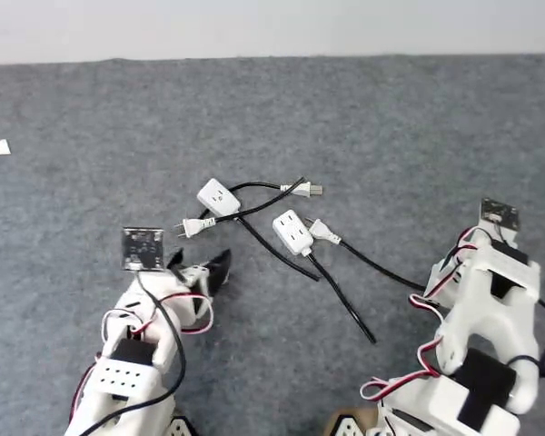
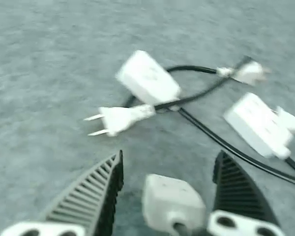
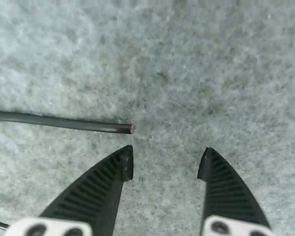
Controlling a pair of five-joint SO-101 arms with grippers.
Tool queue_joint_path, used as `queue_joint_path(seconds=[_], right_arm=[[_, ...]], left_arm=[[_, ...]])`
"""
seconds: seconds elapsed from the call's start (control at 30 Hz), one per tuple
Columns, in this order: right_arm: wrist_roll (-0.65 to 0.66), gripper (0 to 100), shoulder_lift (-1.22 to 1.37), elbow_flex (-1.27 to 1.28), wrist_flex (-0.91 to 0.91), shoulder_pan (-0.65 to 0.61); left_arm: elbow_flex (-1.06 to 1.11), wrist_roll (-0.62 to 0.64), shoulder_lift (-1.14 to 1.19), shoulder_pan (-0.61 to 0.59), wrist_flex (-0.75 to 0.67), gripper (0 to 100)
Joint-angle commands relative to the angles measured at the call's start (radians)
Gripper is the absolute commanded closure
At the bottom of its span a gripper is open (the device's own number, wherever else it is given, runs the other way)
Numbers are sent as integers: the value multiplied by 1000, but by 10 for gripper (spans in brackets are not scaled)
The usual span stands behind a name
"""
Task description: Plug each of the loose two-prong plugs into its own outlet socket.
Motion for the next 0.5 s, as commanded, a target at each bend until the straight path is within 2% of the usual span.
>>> queue_joint_path(seconds=[0.0,0.13,0.27,0.33,0.47], right_arm=[[17,790,-16,-5,-16,-13],[17,790,-16,-5,-16,-13],[17,790,-16,-5,-18,-25],[17,790,-16,-5,-18,-27],[17,790,-16,-5,-19,-28]], left_arm=[[-19,15,-12,-51,2,720],[-18,71,-12,-92,6,721],[-21,74,-12,-133,31,721],[-44,74,-23,-138,98,721],[-82,72,-110,-98,327,720]])
